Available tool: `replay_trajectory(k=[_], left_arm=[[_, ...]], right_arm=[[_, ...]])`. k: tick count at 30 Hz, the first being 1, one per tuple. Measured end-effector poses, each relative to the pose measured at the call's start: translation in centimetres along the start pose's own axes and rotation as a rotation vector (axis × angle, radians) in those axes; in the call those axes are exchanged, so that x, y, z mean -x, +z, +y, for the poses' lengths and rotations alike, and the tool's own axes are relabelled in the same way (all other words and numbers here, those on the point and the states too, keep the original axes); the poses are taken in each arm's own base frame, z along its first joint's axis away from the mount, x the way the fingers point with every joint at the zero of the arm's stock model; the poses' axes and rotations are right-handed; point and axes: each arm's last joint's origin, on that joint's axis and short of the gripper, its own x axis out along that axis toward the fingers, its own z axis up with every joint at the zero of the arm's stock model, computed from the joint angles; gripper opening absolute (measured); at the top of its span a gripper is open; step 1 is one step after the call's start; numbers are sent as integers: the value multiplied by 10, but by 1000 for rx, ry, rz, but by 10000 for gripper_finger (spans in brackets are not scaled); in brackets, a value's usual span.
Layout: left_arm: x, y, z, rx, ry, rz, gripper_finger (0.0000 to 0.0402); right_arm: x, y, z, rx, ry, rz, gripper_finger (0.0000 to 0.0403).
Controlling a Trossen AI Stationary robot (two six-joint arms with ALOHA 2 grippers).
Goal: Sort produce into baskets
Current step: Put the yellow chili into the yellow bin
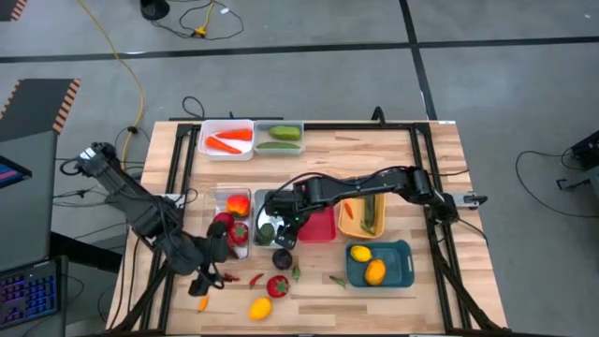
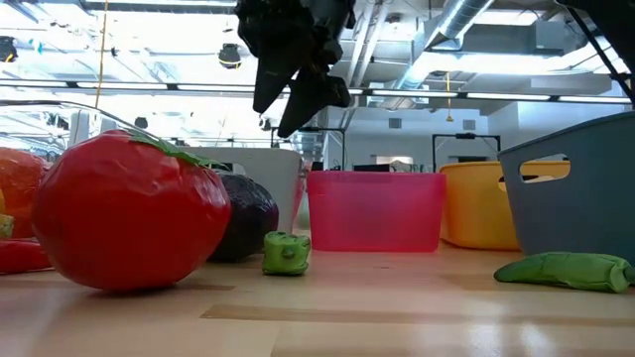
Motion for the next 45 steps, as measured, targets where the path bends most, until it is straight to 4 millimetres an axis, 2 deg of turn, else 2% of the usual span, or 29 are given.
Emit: replay_trajectory(k=[5,11,21,31,40,45], left_arm=[[-3,-19,-15,204,-7,133,265],[-22,-46,-41,410,36,298,240],[-65,-90,-72,640,212,497,216],[-105,-120,-79,745,373,649,202],[-120,-128,-78,789,444,613,177],[-120,-128,-78,795,456,582,161]], right_arm=[[2,0,1,2,3,-3,263],[11,-3,8,52,10,-15,263],[64,-25,31,144,-168,-137,263],[102,-54,59,225,-246,-213,263],[102,-73,77,271,-254,-190,263],[102,-81,84,284,-288,-197,263]])
